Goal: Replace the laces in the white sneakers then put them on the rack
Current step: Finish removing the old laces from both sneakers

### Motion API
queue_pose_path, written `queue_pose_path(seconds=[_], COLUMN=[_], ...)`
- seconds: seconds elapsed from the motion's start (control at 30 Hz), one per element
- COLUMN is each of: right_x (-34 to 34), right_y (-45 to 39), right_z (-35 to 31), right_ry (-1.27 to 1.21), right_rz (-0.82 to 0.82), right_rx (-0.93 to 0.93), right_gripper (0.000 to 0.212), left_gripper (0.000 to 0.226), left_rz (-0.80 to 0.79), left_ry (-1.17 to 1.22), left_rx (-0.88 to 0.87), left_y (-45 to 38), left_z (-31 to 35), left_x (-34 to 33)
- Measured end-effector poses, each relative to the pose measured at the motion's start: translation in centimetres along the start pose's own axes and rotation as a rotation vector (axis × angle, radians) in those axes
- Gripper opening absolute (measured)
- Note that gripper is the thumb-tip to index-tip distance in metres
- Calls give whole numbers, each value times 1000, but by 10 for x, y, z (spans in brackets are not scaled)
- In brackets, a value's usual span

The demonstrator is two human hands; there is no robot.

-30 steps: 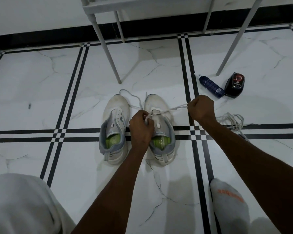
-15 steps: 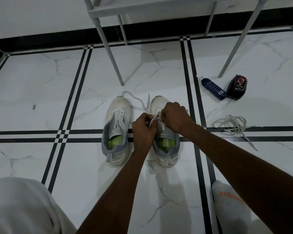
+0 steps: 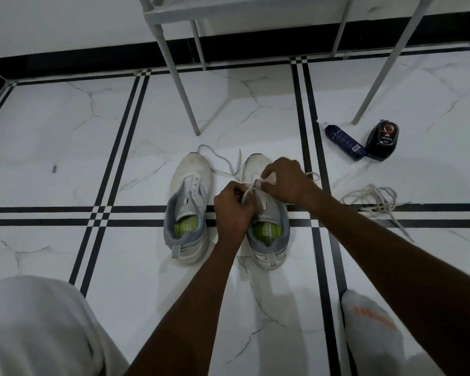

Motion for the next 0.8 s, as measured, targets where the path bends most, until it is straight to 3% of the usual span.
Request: queue_pose_path(seconds=[0.07,0.13,0.2,0.27,0.3,0.43,0.53,0.63,0.8], right_x=[-22,-17,23,75,92,81,43,6,-15], right_y=[1,1,3,11,13,5,7,1,-4], right_z=[-14,-19,-5,35,57,73,23,-9,-27], right_ry=[76,131,173,238,167,-64,-154,-73,42], right_rz=[-83,-25,209,442,438,304,174,15,15], right_rx=[-2,40,9,-158,-264,-342,-183,-106,-51], right_gripper=[18,15,16,23,23,30,30,23,20], left_gripper=[12,10,8,9,9,13,20,20,23], left_rz=[-2,-12,-10,8,9,-19,-40,-62,-59], left_ry=[7,-5,-33,-39,-28,-24,-86,-103,-72], left_rx=[-9,-15,4,42,54,60,7,-17,-36], left_y=[0,1,2,3,3,2,0,-2,-1], left_z=[1,1,-3,-9,-10,-10,-2,-1,2], left_x=[-1,-1,3,8,9,4,-2,-6,-2])
Point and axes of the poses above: each hand's wrist, its own y-axis away from the middle knuckle, its own x-axis out of the back of the hand, z = x × y, the point moved 10 cm from there along -y, towards the middle knuckle, and after that the axes turned 1 degree about y, right-handed, at the moved point
